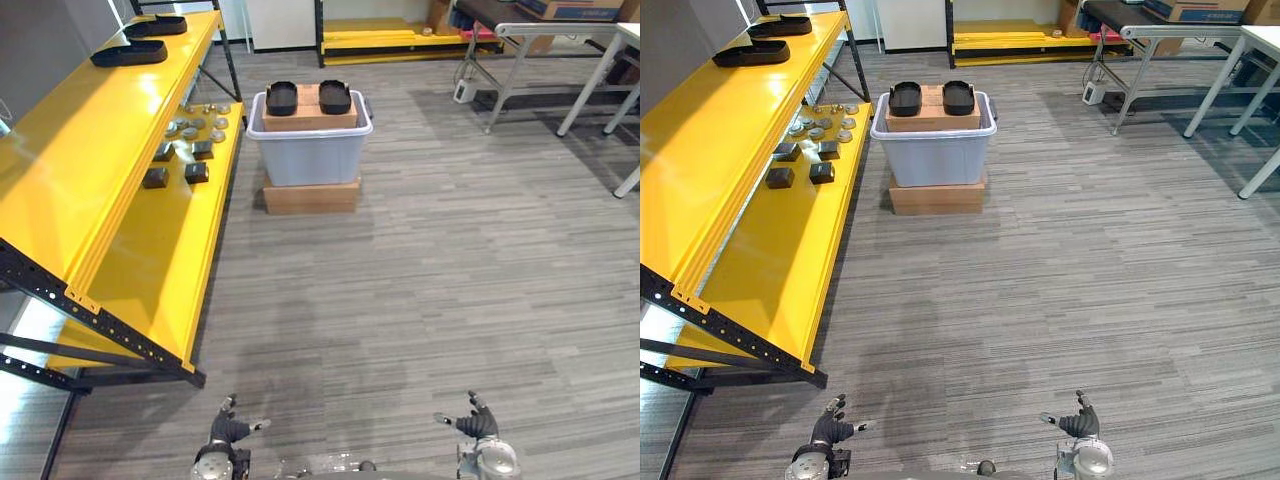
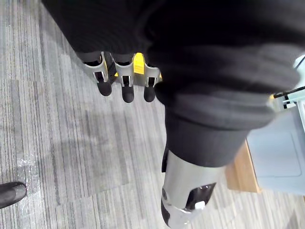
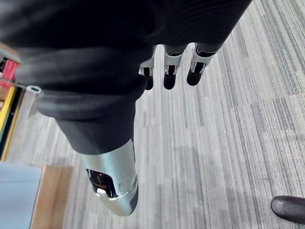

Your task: Walk over and take plastic housings, then place them on the shelf

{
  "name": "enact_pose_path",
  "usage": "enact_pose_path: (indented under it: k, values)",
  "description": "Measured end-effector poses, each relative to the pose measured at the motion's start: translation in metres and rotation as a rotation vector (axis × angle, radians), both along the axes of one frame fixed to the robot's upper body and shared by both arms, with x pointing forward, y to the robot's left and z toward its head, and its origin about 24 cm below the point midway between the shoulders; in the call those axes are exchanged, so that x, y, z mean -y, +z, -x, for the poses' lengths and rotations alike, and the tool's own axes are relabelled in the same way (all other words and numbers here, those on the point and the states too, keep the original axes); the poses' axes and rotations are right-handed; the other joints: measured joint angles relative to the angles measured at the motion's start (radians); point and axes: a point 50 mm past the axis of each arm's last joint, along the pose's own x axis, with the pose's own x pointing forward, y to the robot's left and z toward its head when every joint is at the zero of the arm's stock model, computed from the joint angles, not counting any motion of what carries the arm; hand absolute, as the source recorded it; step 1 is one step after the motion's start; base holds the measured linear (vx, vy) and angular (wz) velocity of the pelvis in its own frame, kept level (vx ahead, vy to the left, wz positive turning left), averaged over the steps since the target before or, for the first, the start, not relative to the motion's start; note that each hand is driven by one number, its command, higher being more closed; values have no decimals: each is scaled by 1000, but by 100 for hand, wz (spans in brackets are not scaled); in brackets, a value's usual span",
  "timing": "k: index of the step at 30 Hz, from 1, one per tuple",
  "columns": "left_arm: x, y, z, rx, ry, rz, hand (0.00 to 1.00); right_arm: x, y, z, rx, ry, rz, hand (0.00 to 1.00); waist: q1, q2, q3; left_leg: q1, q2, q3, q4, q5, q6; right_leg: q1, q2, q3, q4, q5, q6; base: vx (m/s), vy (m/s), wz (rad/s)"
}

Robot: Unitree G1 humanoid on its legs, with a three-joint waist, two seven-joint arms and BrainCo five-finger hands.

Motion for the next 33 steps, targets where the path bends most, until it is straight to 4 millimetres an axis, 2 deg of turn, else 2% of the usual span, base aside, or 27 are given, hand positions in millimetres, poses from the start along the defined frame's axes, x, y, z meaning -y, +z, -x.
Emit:
enact_pose_path:
  k: [2,5,8,9,10,11,12,13,14,15,16,17,18,19,21,22,23,24,25,26,27,28,29,30,31,32,33]
  values:
    - [-2,2,-2,12,12,-3,0,1,4,-4,24,0,10,0,-1,-1,1,-13,-1,5,1,-2,1,-15,-1,1,3,-3,0,0,0,0]
    - [-7,5,-4,31,44,-11,0,2,9,-10,56,-4,25,0,3,-5,4,-46,-2,7,24,-19,26,-41,-3,0,12,-13,9,15,4,0]
    - [-7,8,-7,50,48,-16,0,2,10,-12,64,-8,28,0,9,-3,7,-82,-3,6,92,-77,41,-96,-18,-8,129,-99,27,104,35,6]
    - [-7,9,-8,58,48,-18,0,3,10,-12,65,-17,26,0,8,-2,9,-95,-7,3,130,-109,47,-141,-34,-20,240,-158,50,98,36,15]
    - [-7,9,-9,62,47,-18,0,3,10,-11,65,-21,26,0,7,-2,11,-105,-9,-1,146,-124,50,-164,-45,-28,305,-187,69,102,57,10]
    - [-7,10,-11,69,48,-20,0,3,10,-10,65,-30,25,0,9,0,17,-104,-13,-8,170,-155,58,-228,-66,-57,462,-222,99,138,88,13]
    - [-8,11,-11,72,57,-21,0,2,10,-11,67,-28,23,0,8,0,26,-95,-18,-22,188,-173,72,-299,-97,-85,641,-228,108,217,100,16]
    - [-10,11,-12,75,62,-25,0,1,10,-12,66,-26,20,0,7,-2,32,-77,-23,-29,191,-180,74,-335,-114,-93,730,-228,109,340,79,27]
    - [-14,13,-13,78,67,-41,0,0,9,-11,59,-31,12,0,0,-10,52,-40,-35,-37,189,-194,82,-390,-148,-112,857,-259,105,307,23,21]
    - [-17,13,-13,75,68,-50,0,1,9,-11,58,-36,11,0,0,-10,61,-13,-36,-46,183,-204,84,-419,-161,-127,890,-287,93,407,10,28]
    - [-19,15,-17,83,67,-58,0,3,11,-14,63,-33,19,0,-6,-8,76,28,-22,-63,166,-207,82,-445,-166,-159,884,-307,64,436,-13,28]
    - [-19,17,-20,92,66,-59,0,5,12,-15,66,-30,25,0,-7,10,89,45,-9,-70,157,-208,79,-464,-160,-176,868,-310,57,537,-50,40]
    - [-18,20,-29,118,65,-55,0,10,15,-18,72,-22,43,0,-15,22,101,71,28,-80,150,-212,71,-506,-144,-208,804,-303,44,555,-84,39]
    - [-18,24,-38,142,71,-58,0,14,17,-21,80,-13,57,0,-18,43,119,88,50,-84,151,-211,54,-556,-133,-219,710,-268,42,480,-90,43]
    - [-18,27,-45,162,72,-60,0,16,20,-24,92,-10,65,0,-35,23,122,119,63,-88,152,-217,0,-584,-116,-212,518,-140,39,506,-125,33]
    - [-22,28,-45,163,68,-73,0,17,19,-19,84,-12,68,0,-35,1,121,165,63,-90,155,-244,-51,-580,-107,-186,368,72,-9,635,-174,27]
    - [-20,26,-44,154,74,-64,0,19,21,-19,87,-12,77,0,-41,14,128,185,77,-94,163,-253,-66,-578,-104,-185,400,117,-63,736,-207,23]
    - [-15,27,-50,163,66,-50,0,20,24,-27,103,-8,80,0,-51,35,130,157,110,-95,227,-227,-111,-591,-102,-207,479,48,-75,592,-206,33]
    - [-12,29,-55,179,63,-41,0,19,26,-30,113,-5,79,0,-60,34,131,87,114,-94,380,-162,-132,-578,-109,-218,515,-9,-77,581,-233,29]
    - [-11,28,-56,180,64,-37,0,19,26,-30,115,-5,79,0,-60,34,134,49,120,-87,483,-107,-116,-550,-106,-221,512,-33,-78,632,-306,26]
    - [-8,25,-53,167,75,-23,0,19,26,-31,115,-3,78,0,-55,40,143,-36,154,-77,709,91,-108,-456,-87,-223,466,-64,-85,649,-297,2]
    - [-6,21,-47,148,83,-12,0,16,26,-32,117,10,71,0,-39,42,155,-127,218,-65,971,93,-99,-338,-53,-224,395,-77,-93,759,-326,-10]
    - [-6,20,-44,141,93,-7,0,12,26,-34,125,18,59,0,-27,41,161,-189,262,-40,1125,55,-68,-250,-29,-219,345,-86,-100,706,-274,-25]
    - [-5,18,-41,135,104,3,0,8,25,-34,135,14,43,0,-6,29,166,-246,286,-18,1217,19,-48,-171,-17,-208,297,-90,-103,558,-217,-28]
    - [-5,18,-40,132,107,5,0,6,25,-34,140,8,32,0,4,12,168,-277,291,-3,1237,1,-42,-132,-16,-201,263,-92,-102,503,-196,-35]
    - [-4,17,-39,131,107,7,0,5,26,-36,155,3,24,0,24,0,166,-371,288,34,1191,-36,-51,-49,-16,-181,189,-95,-98,395,-140,-29]
    - [-4,17,-38,129,108,8,0,6,26,-36,155,2,26,0,28,-4,167,-406,285,47,1148,-47,-50,-25,-15,-175,169,-98,-93,496,-123,-30]
